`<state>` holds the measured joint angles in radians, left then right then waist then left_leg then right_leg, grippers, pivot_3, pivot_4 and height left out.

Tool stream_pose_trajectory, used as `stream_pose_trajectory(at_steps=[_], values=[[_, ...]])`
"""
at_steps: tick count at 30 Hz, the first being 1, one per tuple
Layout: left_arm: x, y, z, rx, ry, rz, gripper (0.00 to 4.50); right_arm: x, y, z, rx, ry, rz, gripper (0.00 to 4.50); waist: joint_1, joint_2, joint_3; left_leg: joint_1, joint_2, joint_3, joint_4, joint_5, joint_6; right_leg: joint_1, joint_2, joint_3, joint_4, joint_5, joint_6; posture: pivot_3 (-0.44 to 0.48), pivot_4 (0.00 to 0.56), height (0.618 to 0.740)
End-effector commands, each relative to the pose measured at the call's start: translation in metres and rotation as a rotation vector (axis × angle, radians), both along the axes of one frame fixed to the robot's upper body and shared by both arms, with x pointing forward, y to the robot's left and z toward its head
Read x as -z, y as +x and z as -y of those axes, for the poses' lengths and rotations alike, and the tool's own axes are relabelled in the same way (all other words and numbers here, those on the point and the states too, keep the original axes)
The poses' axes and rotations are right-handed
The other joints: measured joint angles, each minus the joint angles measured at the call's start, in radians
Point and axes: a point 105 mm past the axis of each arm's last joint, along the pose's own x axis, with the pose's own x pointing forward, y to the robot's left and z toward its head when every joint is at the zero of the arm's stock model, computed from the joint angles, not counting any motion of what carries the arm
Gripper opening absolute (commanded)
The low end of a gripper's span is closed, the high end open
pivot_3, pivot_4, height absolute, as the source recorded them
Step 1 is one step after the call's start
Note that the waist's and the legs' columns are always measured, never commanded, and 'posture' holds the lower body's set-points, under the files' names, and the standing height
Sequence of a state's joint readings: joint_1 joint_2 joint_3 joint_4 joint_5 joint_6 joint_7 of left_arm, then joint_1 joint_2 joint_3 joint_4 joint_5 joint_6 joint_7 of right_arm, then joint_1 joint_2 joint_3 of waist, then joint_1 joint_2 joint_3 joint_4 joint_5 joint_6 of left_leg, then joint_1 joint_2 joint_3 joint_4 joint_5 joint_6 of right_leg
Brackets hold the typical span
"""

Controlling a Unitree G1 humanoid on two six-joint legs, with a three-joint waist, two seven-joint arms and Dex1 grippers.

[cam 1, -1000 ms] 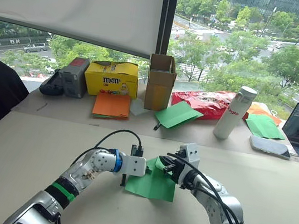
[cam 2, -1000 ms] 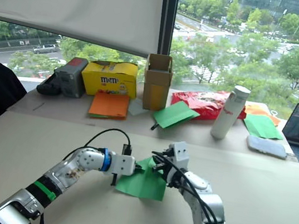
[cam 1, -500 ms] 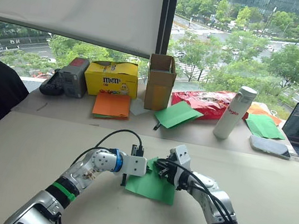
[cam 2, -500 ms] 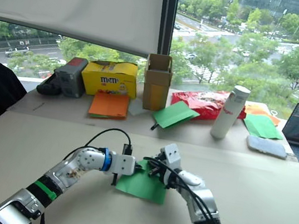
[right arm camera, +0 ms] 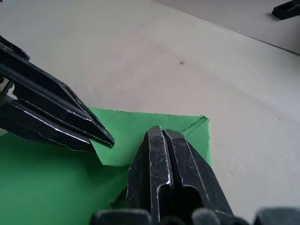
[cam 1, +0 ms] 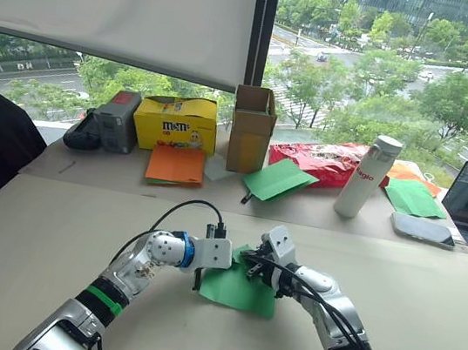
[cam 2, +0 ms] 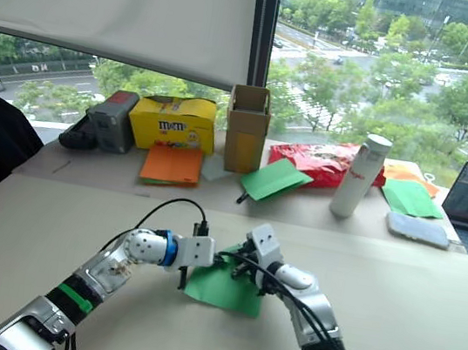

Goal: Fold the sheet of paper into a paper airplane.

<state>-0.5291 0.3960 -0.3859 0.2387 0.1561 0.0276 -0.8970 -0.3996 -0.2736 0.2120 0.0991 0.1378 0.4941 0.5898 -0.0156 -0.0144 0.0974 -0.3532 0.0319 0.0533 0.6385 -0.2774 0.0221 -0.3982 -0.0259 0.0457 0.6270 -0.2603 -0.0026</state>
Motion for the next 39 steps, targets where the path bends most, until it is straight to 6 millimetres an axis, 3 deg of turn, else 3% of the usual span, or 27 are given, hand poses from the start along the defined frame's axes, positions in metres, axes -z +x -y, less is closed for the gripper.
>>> stream_pose_trajectory(at_steps=[1, 7, 8, 10, 13, 19, 22, 27, 39], values=[[-0.031, 0.004, -0.009, -0.049, -0.12, -0.005, 1.49, 0.007, -0.005, -0.001, -0.019, -0.026, -0.016, 0.0, -0.002, 0.0, 0.0, 0.0, 0.0, 0.0, 0.0, 0.0, 0.0, 0.0, 0.0, 0.0, 0.0, 0.0, 0.0, 0.0, 0.15, 0.74], [-0.066, 0.0, -0.039, -0.127, -0.342, -0.139, 3.47, 0.008, -0.004, -0.001, -0.025, -0.03, -0.02, 0.0, -0.006, 0.0, 0.0, 0.0, 0.001, 0.0, 0.0, 0.0, 0.0, 0.0, 0.0, 0.0, 0.001, 0.0, 0.0, 0.0, 0.15, 0.74], [-0.071, 0.003, -0.045, -0.156, -0.388, -0.155, 3.47, 0.008, -0.003, -0.002, -0.026, -0.03, -0.021, 0.0, -0.006, 0.0, 0.0, 0.001, 0.001, -0.001, 0.0, 0.0, 0.0, 0.0, 0.0, 0.0, 0.001, 0.0, 0.0, 0.0, 0.15, 0.74], [-0.074, 0.007, -0.052, -0.21, -0.448, -0.19, 3.1, 0.008, -0.003, -0.003, -0.03, -0.028, -0.021, 0.0, -0.005, 0.0, 0.0, 0.001, 0.001, -0.001, 0.0, 0.0, 0.0, 0.0, 0.0, 0.0, 0.001, 0.0, 0.0, 0.0, 0.15, 0.74], [-0.066, 0.01, -0.05, -0.245, -0.451, -0.226, 2.19, 0.007, -0.002, -0.005, -0.035, -0.025, -0.02, 0.0, -0.005, 0.0, 0.0, 0.001, 0.001, -0.001, 0.0, 0.0, 0.0, 0.001, 0.0, 0.0, 0.0, 0.0, 0.0, 0.0, 0.15, 0.74], [-0.029, 0.004, -0.031, -0.282, -0.413, -0.304, 0.1, 0.004, 0.0, -0.005, -0.018, -0.01, -0.011, 0.0, -0.004, 0.0, 0.0, 0.001, 0.001, -0.001, 0.0, 0.0, 0.0, 0.001, -0.001, 0.001, 0.001, 0.0, 0.0, 0.0, 0.15, 0.74], [-0.005, -0.002, -0.03, -0.329, -0.382, -0.355, 0.05, 0.002, 0.001, -0.003, -0.002, 0.001, -0.007, 0.0, -0.005, 0.0, 0.0, 0.001, 0.001, -0.001, 0.0, 0.0, 0.0, 0.0, -0.001, 0.002, 0.001, 0.0, 0.0, 0.0, 0.15, 0.74], [0.017, -0.001, -0.033, -0.42, -0.416, -0.409, 0.05, -0.001, 0.002, -0.007, -0.005, 0.017, 0.004, 0.0, -0.002, 0.0, 0.0, 0.001, 0.001, -0.001, 0.0, 0.0, 0.0, 0.0, -0.002, 0.001, 0.001, 0.0, 0.0, 0.0, 0.15, 0.74], [0.032, -0.025, -0.019, -0.387, -0.408, -0.496, 0.05, -0.006, 0.01, -0.021, -0.047, 0.004, 0.051, 0.0, -0.005, 0.001, -0.001, 0.001, 0.001, -0.001, 0.0, 0.0, 0.0, 0.001, -0.005, 0.002, 0.001, 0.0, 0.0, 0.0, 0.15, 0.74]])
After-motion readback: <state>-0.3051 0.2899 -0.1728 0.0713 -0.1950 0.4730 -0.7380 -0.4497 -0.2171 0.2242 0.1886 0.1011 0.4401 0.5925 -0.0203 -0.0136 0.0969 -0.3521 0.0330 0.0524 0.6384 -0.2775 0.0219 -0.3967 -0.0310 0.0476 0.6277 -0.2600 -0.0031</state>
